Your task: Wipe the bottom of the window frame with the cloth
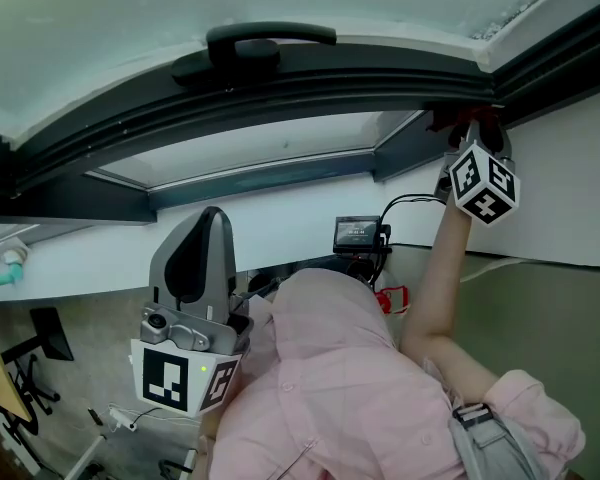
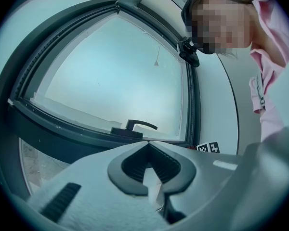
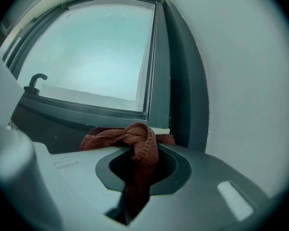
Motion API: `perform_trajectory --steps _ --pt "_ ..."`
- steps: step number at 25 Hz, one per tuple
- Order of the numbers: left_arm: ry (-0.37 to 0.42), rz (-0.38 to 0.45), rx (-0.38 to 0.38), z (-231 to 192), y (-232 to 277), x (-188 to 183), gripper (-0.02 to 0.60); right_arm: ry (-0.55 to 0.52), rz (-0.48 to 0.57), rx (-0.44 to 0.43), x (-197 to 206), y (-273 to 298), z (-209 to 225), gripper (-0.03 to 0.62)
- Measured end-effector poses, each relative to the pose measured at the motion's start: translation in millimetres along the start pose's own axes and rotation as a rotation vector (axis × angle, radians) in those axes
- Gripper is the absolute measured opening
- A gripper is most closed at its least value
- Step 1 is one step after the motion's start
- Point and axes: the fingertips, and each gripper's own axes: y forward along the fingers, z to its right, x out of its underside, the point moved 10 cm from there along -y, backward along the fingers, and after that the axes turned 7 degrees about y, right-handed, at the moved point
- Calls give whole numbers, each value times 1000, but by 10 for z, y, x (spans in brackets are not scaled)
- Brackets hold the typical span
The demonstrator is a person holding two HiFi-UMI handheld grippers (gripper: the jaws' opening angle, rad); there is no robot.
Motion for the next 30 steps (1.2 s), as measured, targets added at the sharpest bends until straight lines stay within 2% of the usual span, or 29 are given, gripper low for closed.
perform_trajectory --steps 3,7,14,21,30 --pt "-2 4 -7 -31 -45 -4 0 23 -28 0 5 -19 -9 49" --pt "-9 -1 -5 -91 -96 14 0 28 -59 -56 66 -204 -124 50" --pt "-5 -36 -13 -298 -238 58 0 -16 -184 -306 290 -808 -804 51" --pt "-9 -39 -62 -547 -586 57 0 -14 -155 -476 -19 -1333 -1317 51" --pt "-16 -29 -63 -676 -1092 46 0 -70 -169 -496 -69 -1871 -1593 49"
